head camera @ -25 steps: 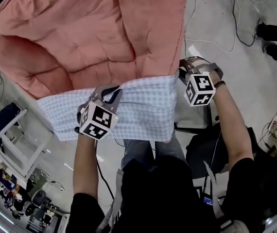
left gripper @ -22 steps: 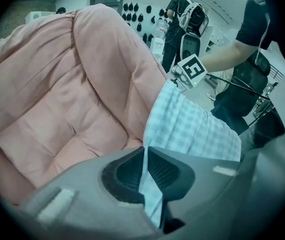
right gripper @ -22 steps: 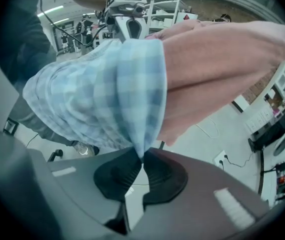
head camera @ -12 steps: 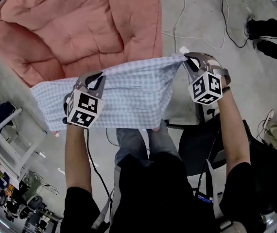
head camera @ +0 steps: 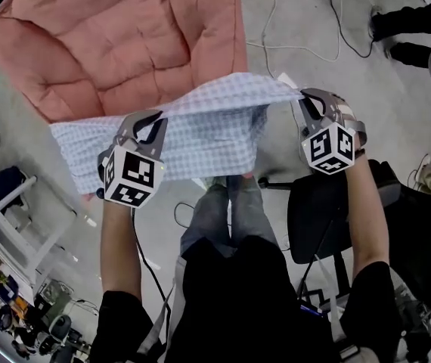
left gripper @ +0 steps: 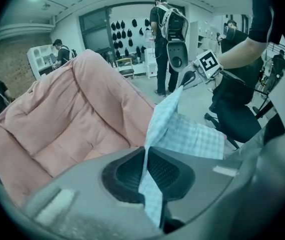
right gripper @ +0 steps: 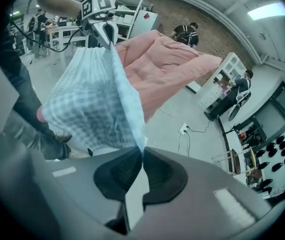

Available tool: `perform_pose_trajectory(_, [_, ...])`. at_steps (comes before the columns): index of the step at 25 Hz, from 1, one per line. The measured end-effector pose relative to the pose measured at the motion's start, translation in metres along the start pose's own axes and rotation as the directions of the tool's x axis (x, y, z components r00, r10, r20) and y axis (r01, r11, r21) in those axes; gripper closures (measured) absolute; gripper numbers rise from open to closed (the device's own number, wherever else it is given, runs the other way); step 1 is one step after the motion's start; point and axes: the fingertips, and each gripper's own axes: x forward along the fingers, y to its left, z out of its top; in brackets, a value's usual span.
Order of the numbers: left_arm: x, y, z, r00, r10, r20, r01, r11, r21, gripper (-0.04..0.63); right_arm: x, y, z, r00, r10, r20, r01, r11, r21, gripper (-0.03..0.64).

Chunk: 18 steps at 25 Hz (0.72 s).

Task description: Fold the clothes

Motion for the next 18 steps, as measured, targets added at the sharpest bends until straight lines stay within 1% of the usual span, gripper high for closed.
perform_pose_trajectory(3, [-0.015, -0.024, -0.012, 0.999, -0.039, 0.016, 0.039, 0.999, 0.002, 0.577, -0.015, 0.025, -0.007, 0.999, 0.006, -0.034, -0.007, 0.999, -0.038, 0.603])
perform_pose_trajectory(6, [-0.027, -0.042, -0.021, 0.998, -0.065, 0.014, 0.064, 0.998, 0.026, 0.577, -0.029, 0.040, -0.009, 0.998, 0.019, -0.053, -0.021, 0.998, -0.054, 0.603])
perform_pose_trajectory(12, [-0.048, -0.063, -0.030, 0.997, -0.079, 0.023, 0.078, 0.996, 0.042, 0.576, -0.050, 0.061, -0.011, 0.998, 0.019, -0.068, -0.025, 0.996, -0.090, 0.603])
perform_pose_trajectory(18, [-0.059, -0.089, -0.046, 0.995, -0.103, 0.009, 0.103, 0.994, 0.029, 0.576, -0.054, 0.094, -0.020, 0.994, 0.048, -0.096, -0.060, 0.990, -0.129, 0.603])
